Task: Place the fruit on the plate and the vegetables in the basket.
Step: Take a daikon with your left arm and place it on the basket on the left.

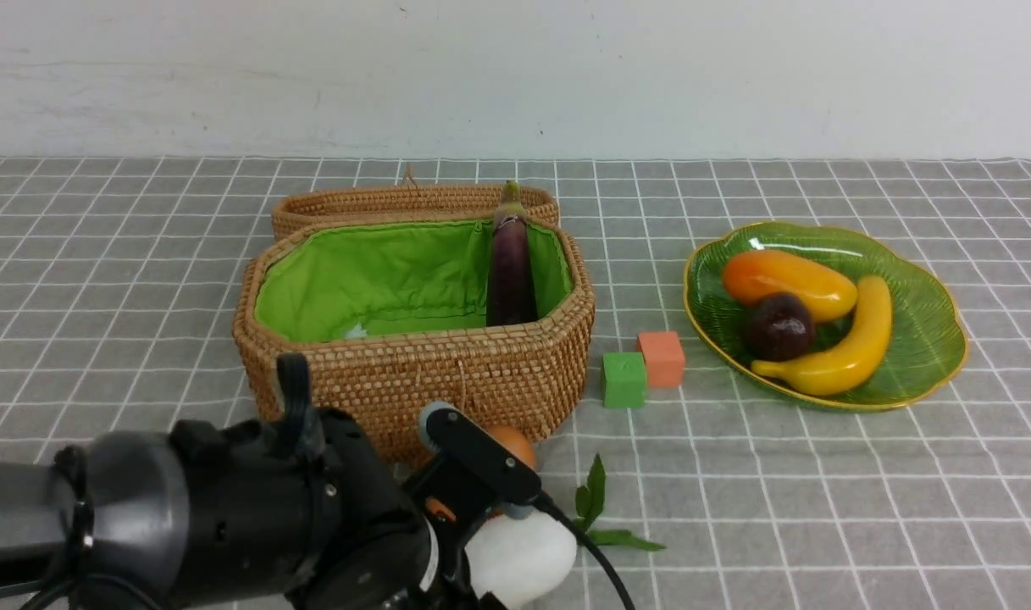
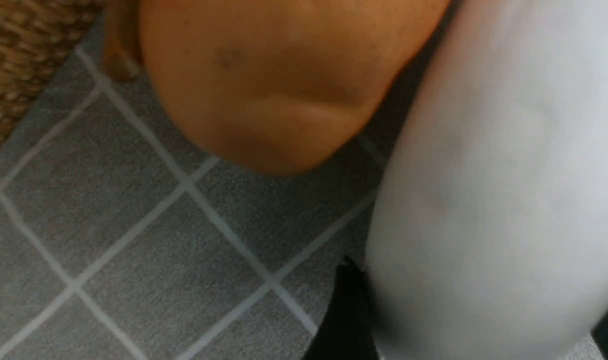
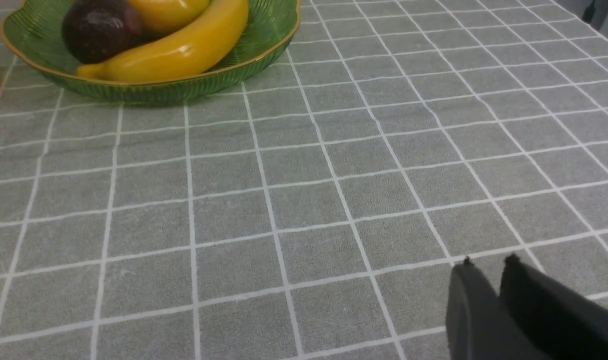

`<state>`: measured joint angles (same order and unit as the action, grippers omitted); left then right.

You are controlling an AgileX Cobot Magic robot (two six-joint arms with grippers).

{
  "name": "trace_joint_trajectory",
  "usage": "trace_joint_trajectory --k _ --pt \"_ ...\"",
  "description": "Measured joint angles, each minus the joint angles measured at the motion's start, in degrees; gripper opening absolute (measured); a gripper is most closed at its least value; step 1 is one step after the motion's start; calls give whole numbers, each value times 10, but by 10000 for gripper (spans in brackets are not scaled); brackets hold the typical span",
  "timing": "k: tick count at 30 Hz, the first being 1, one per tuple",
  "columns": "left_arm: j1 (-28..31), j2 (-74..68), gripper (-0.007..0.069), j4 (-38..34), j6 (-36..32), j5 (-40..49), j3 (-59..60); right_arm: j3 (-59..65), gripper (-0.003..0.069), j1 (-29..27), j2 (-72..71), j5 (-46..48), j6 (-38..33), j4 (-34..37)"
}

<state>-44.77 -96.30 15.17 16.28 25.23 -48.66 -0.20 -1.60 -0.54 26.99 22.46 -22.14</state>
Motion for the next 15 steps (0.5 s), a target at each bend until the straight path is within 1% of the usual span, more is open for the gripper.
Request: trace_joint_trajectory --k 1,3,12,15 --pt "-1 -5 512 5 0 -6 0 0 98 0 0 0 0 0" --pt "-1 -6 457 12 0 -10 0 0 101 0 0 0 0 0" --pt "-1 3 457 27 -1 10 -2 0 113 0 0 0 0 0" --pt "-1 33 457 27 -16 24 -2 0 116 0 0 0 0 0"
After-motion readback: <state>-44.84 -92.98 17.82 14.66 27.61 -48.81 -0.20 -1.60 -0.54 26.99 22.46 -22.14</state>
